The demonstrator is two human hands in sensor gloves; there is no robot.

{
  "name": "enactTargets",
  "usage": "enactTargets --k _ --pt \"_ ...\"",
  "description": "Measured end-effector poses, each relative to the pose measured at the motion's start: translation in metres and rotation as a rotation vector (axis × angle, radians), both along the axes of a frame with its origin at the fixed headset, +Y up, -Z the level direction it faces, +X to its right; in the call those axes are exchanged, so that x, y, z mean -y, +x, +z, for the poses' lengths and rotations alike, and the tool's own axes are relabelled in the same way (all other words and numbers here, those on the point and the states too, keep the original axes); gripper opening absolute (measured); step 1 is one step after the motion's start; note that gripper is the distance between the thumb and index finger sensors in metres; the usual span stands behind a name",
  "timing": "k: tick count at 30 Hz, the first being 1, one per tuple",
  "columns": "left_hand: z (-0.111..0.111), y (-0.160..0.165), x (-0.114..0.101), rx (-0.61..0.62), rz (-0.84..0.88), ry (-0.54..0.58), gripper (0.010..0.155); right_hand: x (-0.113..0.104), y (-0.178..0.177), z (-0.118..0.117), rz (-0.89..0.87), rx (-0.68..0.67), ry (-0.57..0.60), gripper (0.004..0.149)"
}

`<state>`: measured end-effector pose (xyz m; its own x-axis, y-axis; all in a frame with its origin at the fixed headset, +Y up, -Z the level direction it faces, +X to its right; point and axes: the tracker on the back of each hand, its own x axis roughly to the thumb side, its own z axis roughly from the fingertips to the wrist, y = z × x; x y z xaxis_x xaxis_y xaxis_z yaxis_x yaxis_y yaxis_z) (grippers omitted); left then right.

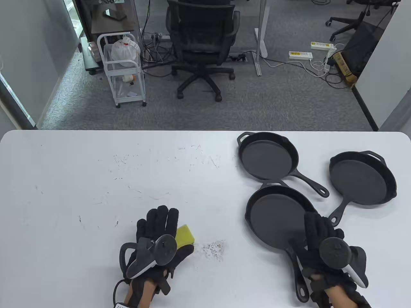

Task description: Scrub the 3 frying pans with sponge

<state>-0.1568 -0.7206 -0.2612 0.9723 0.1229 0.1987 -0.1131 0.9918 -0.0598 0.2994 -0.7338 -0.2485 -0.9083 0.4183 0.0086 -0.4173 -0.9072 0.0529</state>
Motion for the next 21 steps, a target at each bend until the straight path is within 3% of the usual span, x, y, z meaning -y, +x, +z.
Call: enactTargets --k 15,21 --pt "0.0 0.001 -0.002 -0.009 -0.011 0.009 0.11 0.001 0.001 -0.001 -0.002 0.003 0.004 0.088" --pt "-0.014 0.004 0.017 -0.07 -0.083 -0.076 0.11 0.001 0.0 -0.001 0.001 -0.002 0.003 0.088"
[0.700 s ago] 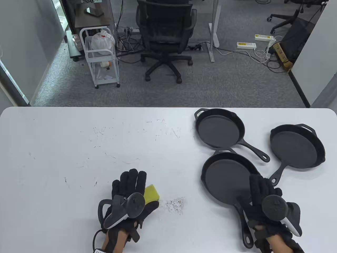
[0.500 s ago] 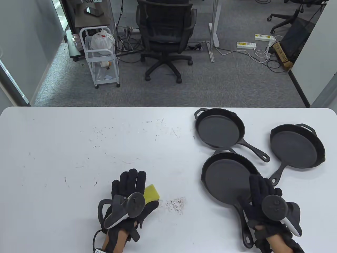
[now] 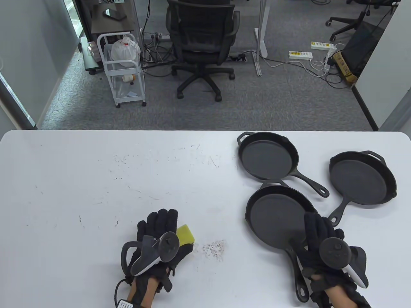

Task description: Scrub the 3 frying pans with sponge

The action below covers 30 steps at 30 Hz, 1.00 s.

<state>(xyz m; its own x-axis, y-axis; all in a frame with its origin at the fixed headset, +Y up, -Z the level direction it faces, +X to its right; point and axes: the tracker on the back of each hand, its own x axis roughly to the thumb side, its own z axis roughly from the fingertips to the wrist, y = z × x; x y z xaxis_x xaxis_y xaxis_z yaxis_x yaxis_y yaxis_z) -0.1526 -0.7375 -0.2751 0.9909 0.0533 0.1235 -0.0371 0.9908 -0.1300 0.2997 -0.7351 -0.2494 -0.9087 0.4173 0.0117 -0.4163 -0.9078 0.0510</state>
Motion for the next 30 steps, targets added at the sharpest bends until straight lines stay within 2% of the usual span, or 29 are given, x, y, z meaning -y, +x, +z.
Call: enactTargets --k 6,11,16,19,21,23,25,27,29,30 --pt "-0.016 0.001 0.023 -0.054 -0.107 -0.135 0.105 0.0 0.0 0.001 0.001 -0.004 0.005 0.088" --pt "-0.02 0.002 0.027 -0.069 -0.111 -0.134 0.093 0.0 0.0 0.001 -0.007 -0.005 0.007 0.087" --pt "-0.015 0.005 0.015 -0.049 -0.105 -0.058 0.088 0.001 -0.001 0.002 -0.003 -0.005 0.006 0.087" --pt "-0.002 0.001 -0.013 -0.055 -0.016 0.109 0.087 0.001 0.001 0.003 -0.009 0.002 0.005 0.087" --pt "0.01 -0.003 -0.033 -0.079 0.022 0.265 0.086 0.002 0.002 0.004 -0.013 0.011 -0.003 0.087" --pt "0.017 -0.004 -0.042 -0.098 0.02 0.346 0.086 0.0 0.003 0.006 -0.011 0.023 -0.015 0.086" --pt "0.02 -0.005 -0.044 -0.102 0.007 0.366 0.086 -0.005 0.002 0.01 0.001 0.039 -0.032 0.086" --pt "0.021 -0.006 -0.043 -0.115 0.002 0.369 0.085 -0.016 -0.003 0.016 0.043 0.067 0.02 0.087" --pt "0.019 -0.007 -0.043 -0.114 0.007 0.344 0.086 -0.027 -0.014 0.02 0.187 0.101 0.029 0.086" --pt "0.019 -0.008 -0.042 -0.117 0.013 0.341 0.086 -0.028 -0.019 0.02 0.25 0.112 -0.004 0.085"
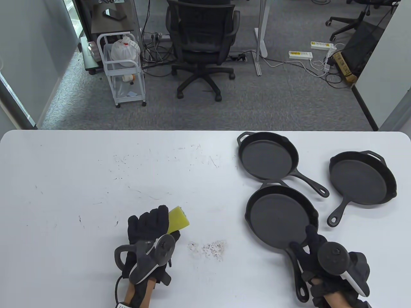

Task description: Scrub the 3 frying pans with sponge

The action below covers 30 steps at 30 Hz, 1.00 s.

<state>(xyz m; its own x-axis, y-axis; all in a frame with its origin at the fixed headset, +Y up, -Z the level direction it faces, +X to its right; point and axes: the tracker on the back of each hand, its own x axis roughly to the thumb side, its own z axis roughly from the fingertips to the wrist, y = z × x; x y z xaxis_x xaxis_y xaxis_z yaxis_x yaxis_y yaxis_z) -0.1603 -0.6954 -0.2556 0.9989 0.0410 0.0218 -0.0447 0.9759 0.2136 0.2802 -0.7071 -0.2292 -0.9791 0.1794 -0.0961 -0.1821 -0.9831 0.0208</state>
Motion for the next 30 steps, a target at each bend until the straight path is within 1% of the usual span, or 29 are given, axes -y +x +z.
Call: enactTargets --k 1,2,3,4,5,6,8,9,11,12,13,14,15,20,25,30 --pt "0.0 0.0 0.0 -0.001 0.001 0.001 0.086 0.0 -0.003 0.0 0.034 0.013 -0.027 0.084" --pt "0.0 -0.001 0.0 -0.003 0.0 0.002 0.086 0.003 -0.009 -0.002 0.078 0.017 -0.096 0.083" --pt "0.001 -0.001 0.0 -0.003 -0.001 0.0 0.086 0.005 -0.011 -0.002 0.085 0.018 -0.129 0.083" --pt "0.001 -0.001 0.0 -0.005 -0.001 0.001 0.086 0.009 -0.015 -0.005 0.101 0.029 -0.178 0.084" --pt "0.001 -0.001 0.0 -0.005 -0.002 0.004 0.086 0.014 -0.018 -0.008 0.121 0.027 -0.25 0.089" --pt "0.001 -0.001 0.001 -0.007 -0.003 0.005 0.086 0.017 -0.019 -0.009 0.117 0.028 -0.28 0.093" --pt "0.001 -0.001 0.001 -0.008 -0.007 0.0 0.086 0.024 -0.023 -0.013 0.126 0.016 -0.33 0.095" --pt "0.001 -0.002 0.001 -0.008 -0.002 -0.005 0.086 0.025 -0.025 -0.013 0.124 0.019 -0.319 0.094" --pt "0.001 -0.002 0.001 -0.011 0.0 -0.005 0.086 0.026 -0.026 -0.014 0.133 0.025 -0.308 0.084" --pt "0.001 -0.002 0.001 -0.012 -0.002 -0.009 0.086 0.027 -0.025 -0.015 0.095 0.008 -0.353 0.08" --pt "0.001 -0.003 0.001 -0.013 -0.002 -0.009 0.086 0.027 -0.024 -0.014 0.067 0.002 -0.366 0.072" --pt "0.001 -0.003 0.001 -0.014 -0.001 -0.009 0.086 0.025 -0.022 -0.014 0.03 -0.013 -0.358 0.065" --pt "0.001 -0.003 0.001 -0.014 -0.001 -0.009 0.086 0.024 -0.02 -0.014 0.032 -0.009 -0.354 0.064" --pt "0.0 -0.002 0.001 -0.015 -0.005 -0.011 0.086 0.005 -0.009 -0.002 -0.006 -0.014 -0.203 0.063" --pt "0.0 -0.003 0.001 -0.016 -0.001 -0.021 0.086 -0.013 -0.002 0.009 -0.009 -0.023 -0.104 0.062" --pt "-0.001 -0.002 0.002 -0.016 -0.001 -0.03 0.086 -0.035 0.0 -0.004 0.048 -0.03 -0.008 0.062"
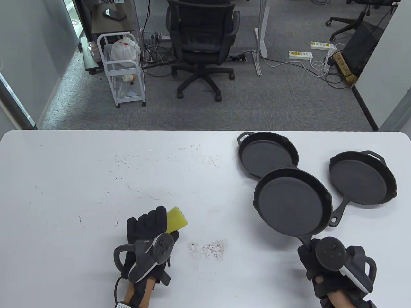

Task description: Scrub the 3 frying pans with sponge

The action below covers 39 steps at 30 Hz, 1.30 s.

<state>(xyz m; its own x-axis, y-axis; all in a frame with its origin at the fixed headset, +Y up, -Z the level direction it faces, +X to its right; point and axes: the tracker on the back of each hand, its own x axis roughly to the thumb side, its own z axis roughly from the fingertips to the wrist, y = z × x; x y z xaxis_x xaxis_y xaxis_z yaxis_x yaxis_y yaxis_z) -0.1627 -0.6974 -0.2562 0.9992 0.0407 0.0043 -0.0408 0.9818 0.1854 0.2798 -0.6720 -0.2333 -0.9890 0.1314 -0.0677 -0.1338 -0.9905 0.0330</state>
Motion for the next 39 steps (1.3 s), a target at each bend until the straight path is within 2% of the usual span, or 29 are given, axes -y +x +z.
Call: enactTargets --k 5,8,10,14,19,25,28,32,35,36,38,39 --pt "0.001 0.001 -0.002 0.009 0.013 0.014 0.086 -0.002 -0.008 -0.014 0.032 -0.058 -0.003 0.062" --pt "0.002 0.002 -0.003 0.023 0.017 0.023 0.086 0.01 -0.018 -0.022 0.048 -0.117 -0.051 0.061" --pt "0.003 0.004 -0.004 0.047 0.022 0.016 0.086 0.023 -0.023 -0.028 0.015 -0.171 -0.127 0.06" --pt "0.006 0.011 -0.007 0.092 0.029 0.038 0.086 0.041 -0.034 -0.029 -0.084 -0.28 -0.145 0.058" --pt "0.015 0.03 -0.011 0.215 0.056 0.091 0.085 0.043 -0.052 -0.025 -0.168 -0.455 -0.044 0.058" --pt "0.026 0.055 -0.015 0.337 0.042 0.123 0.082 0.041 -0.061 -0.023 -0.139 -0.478 0.002 0.058" --pt "0.028 0.077 -0.008 0.445 -0.043 0.063 0.077 0.041 -0.064 -0.019 -0.147 -0.496 0.02 0.058" --pt "0.028 0.111 0.006 0.53 -0.164 -0.009 0.076 0.04 -0.076 -0.01 -0.087 -0.53 0.078 0.059" --pt "0.027 0.128 0.013 0.507 -0.232 0.004 0.081 0.042 -0.086 -0.003 -0.072 -0.588 0.109 0.059" --pt "0.027 0.131 0.013 0.466 -0.245 0.051 0.083 0.042 -0.089 0.0 -0.056 -0.604 0.124 0.059" --pt "0.026 0.133 0.012 0.394 -0.28 0.066 0.082 0.042 -0.094 0.004 -0.016 -0.621 0.178 0.059" --pt "0.025 0.132 0.012 0.336 -0.291 0.126 0.081 0.041 -0.094 0.006 0.004 -0.628 0.193 0.06"
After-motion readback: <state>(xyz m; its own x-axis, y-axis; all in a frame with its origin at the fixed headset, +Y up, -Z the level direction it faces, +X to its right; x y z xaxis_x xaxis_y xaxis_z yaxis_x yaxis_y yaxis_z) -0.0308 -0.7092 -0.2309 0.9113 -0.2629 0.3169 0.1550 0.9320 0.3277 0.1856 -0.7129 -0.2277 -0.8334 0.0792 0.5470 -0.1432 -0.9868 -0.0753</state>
